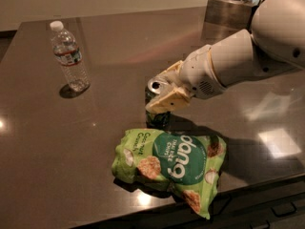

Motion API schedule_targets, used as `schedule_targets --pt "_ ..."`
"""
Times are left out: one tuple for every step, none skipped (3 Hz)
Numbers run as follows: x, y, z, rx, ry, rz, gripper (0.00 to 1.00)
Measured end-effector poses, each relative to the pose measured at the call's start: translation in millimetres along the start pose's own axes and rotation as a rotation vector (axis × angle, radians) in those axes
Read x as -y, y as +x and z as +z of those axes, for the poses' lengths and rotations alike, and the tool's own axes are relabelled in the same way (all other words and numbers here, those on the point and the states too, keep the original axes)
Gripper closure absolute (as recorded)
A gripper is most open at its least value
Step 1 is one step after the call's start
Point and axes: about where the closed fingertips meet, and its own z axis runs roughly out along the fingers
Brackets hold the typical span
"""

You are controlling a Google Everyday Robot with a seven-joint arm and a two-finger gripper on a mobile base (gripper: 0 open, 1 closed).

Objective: Move green can near green rice chip bag

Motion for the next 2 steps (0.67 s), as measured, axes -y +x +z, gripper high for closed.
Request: schedule_targets --pt "-1.4 -1.0 0.2 0.0 -0.001 -0.004 0.0" --pt "-1.5 -1.1 0.2 0.0 -0.001 -0.004 0.0"
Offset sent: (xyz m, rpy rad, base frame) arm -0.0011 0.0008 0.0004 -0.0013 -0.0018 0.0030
